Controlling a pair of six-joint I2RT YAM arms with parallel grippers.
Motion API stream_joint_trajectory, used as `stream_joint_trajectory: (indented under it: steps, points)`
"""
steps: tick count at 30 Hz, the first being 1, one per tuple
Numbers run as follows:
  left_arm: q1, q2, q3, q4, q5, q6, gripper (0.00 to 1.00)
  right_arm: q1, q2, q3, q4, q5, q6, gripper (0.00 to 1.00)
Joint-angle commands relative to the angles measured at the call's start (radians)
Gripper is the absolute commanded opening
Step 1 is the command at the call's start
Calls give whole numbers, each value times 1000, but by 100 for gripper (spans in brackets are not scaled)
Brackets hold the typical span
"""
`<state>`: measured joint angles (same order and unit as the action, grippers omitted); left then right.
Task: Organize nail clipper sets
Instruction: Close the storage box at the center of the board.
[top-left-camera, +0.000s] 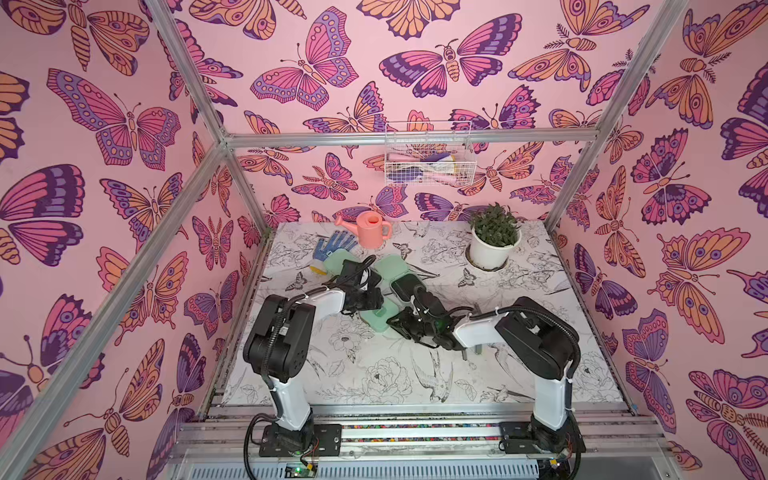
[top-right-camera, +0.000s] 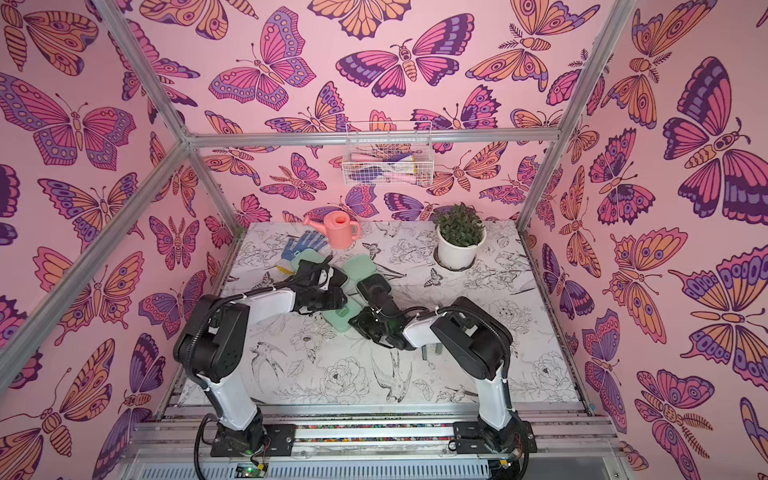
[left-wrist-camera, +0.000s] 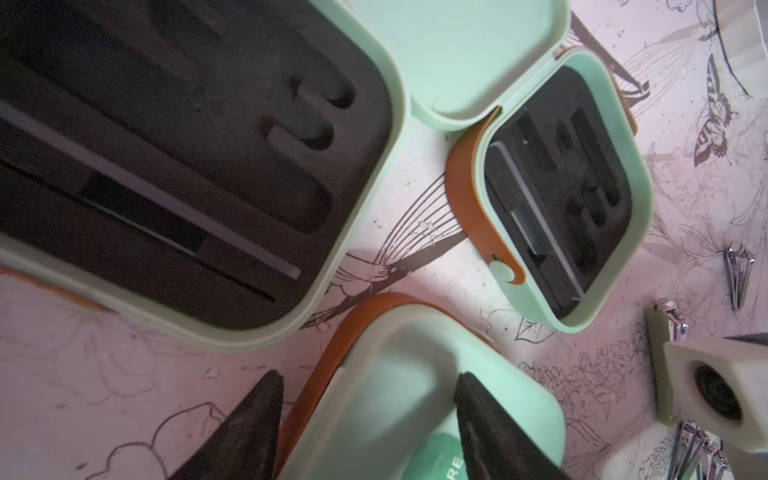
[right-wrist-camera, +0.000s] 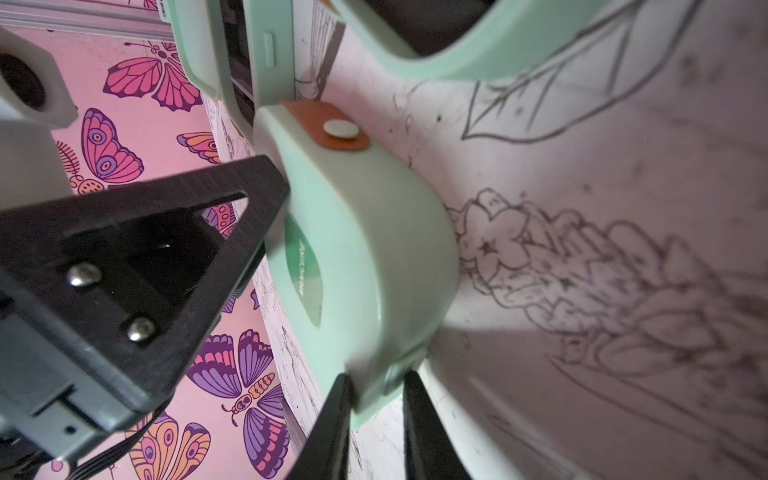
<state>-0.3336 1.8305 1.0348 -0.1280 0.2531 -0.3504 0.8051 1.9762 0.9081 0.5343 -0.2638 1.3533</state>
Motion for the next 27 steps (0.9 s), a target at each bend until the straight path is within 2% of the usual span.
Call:
stream_joint_trajectory:
  steps: [1, 9, 12, 17, 21, 27]
  points:
    - [-64, 52, -75, -134, 59, -39, 66, -7, 125, -20, -176, 57, -26, 24]
    - [-70, 43, -103, -127, 48, -48, 66, -14, 110, -30, -176, 54, -44, 26]
    - [-70, 25, -109, -131, 36, -54, 66, -14, 46, -8, -275, 61, -120, 31]
    - [-70, -40, -104, -156, 9, -61, 68, -13, -103, 50, -529, 123, -308, 44]
    - [-70, -101, -60, -209, -22, -62, 78, -22, -131, 128, -693, 178, -424, 50]
    - [-67, -219, 9, -326, -137, -74, 89, -48, -35, 211, -708, 114, -465, 50]
